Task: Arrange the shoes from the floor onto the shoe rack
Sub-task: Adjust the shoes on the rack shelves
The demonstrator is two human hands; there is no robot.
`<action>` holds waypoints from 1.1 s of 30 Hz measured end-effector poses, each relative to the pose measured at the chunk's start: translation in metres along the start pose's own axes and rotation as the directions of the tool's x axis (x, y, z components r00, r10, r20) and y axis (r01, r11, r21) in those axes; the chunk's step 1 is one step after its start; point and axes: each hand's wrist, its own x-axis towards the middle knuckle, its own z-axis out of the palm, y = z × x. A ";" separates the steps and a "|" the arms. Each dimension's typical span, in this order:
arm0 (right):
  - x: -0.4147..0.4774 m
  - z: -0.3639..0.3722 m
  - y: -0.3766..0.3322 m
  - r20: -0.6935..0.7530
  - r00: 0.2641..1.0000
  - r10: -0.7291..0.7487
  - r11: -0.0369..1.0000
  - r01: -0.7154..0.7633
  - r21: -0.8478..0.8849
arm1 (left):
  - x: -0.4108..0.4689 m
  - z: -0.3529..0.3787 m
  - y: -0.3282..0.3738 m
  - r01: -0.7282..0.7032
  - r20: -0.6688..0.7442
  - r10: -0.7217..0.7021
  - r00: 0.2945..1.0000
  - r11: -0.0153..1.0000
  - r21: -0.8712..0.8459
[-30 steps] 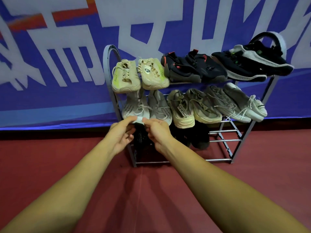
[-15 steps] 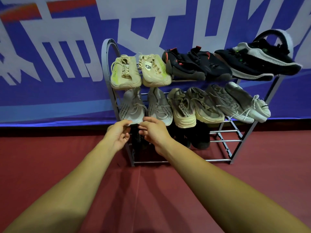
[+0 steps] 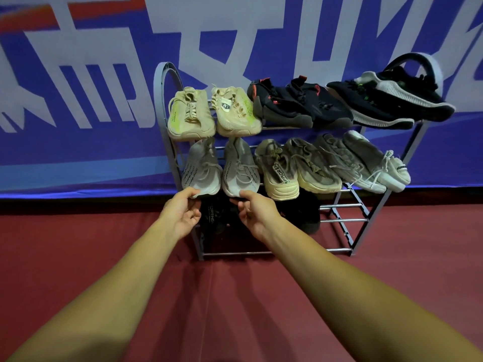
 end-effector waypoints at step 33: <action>-0.013 -0.095 -0.056 -0.246 0.948 -0.200 0.922 0.097 -0.375 | -0.035 0.147 -0.086 0.086 0.177 -0.115 0.977 0.983 0.164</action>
